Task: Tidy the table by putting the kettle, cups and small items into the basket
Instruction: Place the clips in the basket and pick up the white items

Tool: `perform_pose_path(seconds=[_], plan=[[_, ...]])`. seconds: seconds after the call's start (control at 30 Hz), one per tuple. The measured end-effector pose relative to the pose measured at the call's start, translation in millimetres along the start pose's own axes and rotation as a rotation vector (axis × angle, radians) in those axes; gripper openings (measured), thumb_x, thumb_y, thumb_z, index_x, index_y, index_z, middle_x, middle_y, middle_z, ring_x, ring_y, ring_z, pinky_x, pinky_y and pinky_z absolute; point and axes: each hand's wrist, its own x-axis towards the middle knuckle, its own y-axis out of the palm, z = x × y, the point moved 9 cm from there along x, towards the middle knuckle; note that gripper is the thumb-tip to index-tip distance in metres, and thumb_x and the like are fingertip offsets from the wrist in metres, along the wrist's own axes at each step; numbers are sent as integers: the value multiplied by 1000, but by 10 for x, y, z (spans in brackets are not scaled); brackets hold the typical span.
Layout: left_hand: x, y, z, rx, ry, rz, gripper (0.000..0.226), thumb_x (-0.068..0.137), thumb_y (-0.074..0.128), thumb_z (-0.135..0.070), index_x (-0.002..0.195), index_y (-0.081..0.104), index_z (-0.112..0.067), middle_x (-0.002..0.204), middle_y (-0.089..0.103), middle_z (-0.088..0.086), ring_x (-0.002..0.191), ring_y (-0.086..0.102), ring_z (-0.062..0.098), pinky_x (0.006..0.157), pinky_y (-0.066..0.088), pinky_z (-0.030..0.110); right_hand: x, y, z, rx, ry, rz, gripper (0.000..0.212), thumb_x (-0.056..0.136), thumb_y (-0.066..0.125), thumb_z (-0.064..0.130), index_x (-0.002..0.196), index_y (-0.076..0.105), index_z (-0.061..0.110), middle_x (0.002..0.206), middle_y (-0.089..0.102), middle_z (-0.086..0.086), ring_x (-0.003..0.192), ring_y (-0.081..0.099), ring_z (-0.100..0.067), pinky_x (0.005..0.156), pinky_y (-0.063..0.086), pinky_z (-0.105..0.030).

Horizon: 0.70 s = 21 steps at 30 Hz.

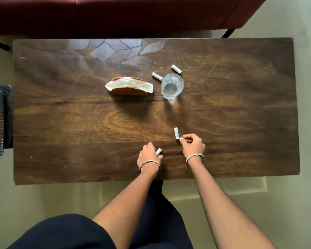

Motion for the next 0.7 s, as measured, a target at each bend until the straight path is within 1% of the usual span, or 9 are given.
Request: perform_pose_path(seconds=[0.07,0.17,0.23,0.4,0.5,0.57,0.63,0.67,0.7], plan=[[77,30,-8,53,-18,-23,42,83,72,-37,115,53,-18,119,55,2,111,59,26,84,50,38,128,155,75,-53,-7,42,17,81,78,15,95,72,7,86,74,-8,82,67,-23,76,39,-16],[117,58,-65,74,-27,-60,30,85,70,-31,110,57,-19,117,57,1,108,60,23,81,51,37,258,294,95,-159,0,67,26,77,83,23,95,69,11,90,73,-7,86,67,-22,73,39,-23],[136,73,-90,61,-47,-73,24,86,67,-29,107,59,-20,115,58,1,107,60,22,80,50,36,329,341,112,-219,5,59,26,74,85,26,89,66,14,91,72,-7,88,66,-23,72,40,-25],[144,102,-42,-4,-93,-73,21,84,65,-31,101,60,-21,108,61,-2,104,59,21,78,51,35,381,413,107,-310,8,87,19,76,82,27,80,65,18,91,73,-6,90,67,-24,77,47,-29],[132,51,30,-120,-161,-80,16,81,65,-32,93,59,-24,96,66,-2,92,64,23,68,46,30,389,395,98,-287,-9,112,16,77,80,25,80,67,17,80,72,-2,85,68,-23,73,44,-26],[115,-1,119,-206,-204,-97,13,81,64,-33,91,59,-25,90,69,-1,87,66,26,65,43,28,383,370,65,-240,43,153,16,76,81,23,80,68,16,72,70,-1,84,67,-24,76,47,-27],[143,-31,189,-288,-194,-90,13,83,63,-33,92,62,-25,89,71,-1,86,66,26,69,47,29,347,389,35,-130,121,247,18,76,83,18,83,69,10,76,74,-10,87,70,-28,84,55,-36],[151,-49,208,-335,-178,-76,12,83,64,-32,92,63,-24,87,71,-1,86,67,24,72,49,30,298,396,39,-67,148,296,19,76,84,14,86,69,7,82,75,-16,85,71,-29,83,59,-40],[158,-66,232,-402,-169,-63,11,84,66,-30,92,66,-22,84,72,-1,85,67,23,75,52,31,238,395,50,-1,167,333,19,77,83,10,87,69,4,85,75,-20,80,72,-28,77,61,-39]])
